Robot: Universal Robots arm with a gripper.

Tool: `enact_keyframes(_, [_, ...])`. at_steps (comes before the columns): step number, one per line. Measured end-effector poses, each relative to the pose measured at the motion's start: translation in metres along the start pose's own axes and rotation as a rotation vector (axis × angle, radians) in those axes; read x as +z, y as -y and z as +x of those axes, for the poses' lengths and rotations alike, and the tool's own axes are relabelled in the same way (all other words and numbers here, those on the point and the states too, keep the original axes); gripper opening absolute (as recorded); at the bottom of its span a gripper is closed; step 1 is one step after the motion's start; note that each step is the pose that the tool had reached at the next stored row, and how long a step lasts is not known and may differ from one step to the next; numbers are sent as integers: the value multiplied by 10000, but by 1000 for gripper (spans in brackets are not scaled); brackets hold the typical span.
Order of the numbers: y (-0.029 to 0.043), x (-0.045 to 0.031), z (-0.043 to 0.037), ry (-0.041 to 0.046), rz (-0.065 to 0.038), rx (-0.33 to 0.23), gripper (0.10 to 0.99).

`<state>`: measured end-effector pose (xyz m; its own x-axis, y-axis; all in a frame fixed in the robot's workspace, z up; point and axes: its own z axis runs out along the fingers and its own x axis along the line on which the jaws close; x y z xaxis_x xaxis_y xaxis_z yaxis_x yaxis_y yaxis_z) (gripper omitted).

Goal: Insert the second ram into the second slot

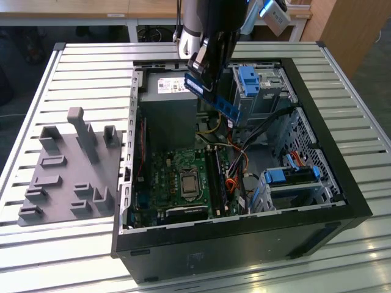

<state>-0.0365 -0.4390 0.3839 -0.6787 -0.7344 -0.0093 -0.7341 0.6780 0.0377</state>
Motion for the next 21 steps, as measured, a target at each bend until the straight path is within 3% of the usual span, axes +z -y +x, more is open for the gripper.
enact_keyframes(21, [0,0,0,21,5,562,141])
